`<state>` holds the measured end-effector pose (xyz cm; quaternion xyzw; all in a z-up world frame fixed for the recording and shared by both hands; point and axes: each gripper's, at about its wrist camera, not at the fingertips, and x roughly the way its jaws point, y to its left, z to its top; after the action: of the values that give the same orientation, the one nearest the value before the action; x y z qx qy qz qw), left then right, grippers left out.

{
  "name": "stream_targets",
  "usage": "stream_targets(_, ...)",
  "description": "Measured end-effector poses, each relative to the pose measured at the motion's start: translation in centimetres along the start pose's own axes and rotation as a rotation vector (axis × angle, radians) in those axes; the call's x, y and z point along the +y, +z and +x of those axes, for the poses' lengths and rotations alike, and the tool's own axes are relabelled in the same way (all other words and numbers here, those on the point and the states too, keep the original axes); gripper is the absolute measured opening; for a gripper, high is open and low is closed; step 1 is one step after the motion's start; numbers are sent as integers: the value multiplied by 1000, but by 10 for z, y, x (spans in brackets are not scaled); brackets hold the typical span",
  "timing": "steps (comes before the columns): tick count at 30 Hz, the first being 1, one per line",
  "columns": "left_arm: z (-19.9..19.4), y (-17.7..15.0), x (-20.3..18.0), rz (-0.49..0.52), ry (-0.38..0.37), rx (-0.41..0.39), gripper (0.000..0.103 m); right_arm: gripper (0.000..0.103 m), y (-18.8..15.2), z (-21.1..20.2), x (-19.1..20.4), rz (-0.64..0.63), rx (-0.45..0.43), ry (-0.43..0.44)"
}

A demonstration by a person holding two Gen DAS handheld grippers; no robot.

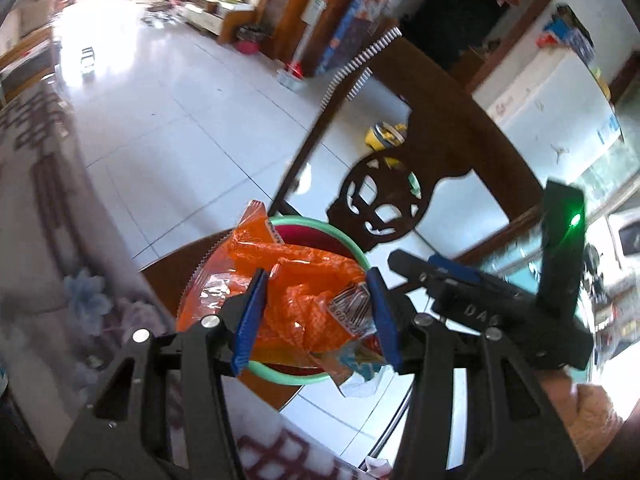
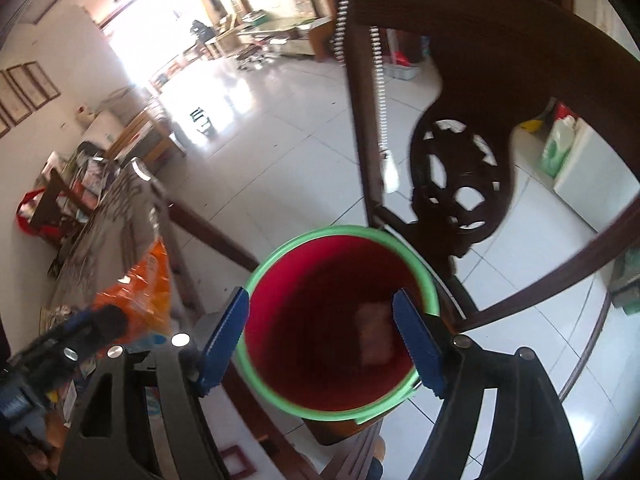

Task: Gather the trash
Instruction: 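Carry the orange bag and milk carton to the red bucket and release both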

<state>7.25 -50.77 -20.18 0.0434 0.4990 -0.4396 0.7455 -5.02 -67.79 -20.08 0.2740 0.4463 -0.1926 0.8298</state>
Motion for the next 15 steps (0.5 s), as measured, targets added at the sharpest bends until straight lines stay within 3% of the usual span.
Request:
stream_targets(2,12,0,-6,23,23,13,59,72,1,-4,-7,13,-7,-10)
stream_targets(3,17,0,-8,24,36,16,77,72,0,-9,-9,19,-14,-12)
stream_targets(4,19,0,-8,17,38,11,84,72,0,-12,-10,22,-21,-14)
stream_targets(9,8,-3,-5,-27,-17,-1,86,72,-1,-33,-5,11,-56,-12)
stream_targets(11,-13,-5,1,-62,-24,-48,86,72,-2,-39,2,-5,-67,-6)
stream_targets(15,-76,-17,11,-73,48,-172,86,73,-9,-54,29,-61,-83,18)
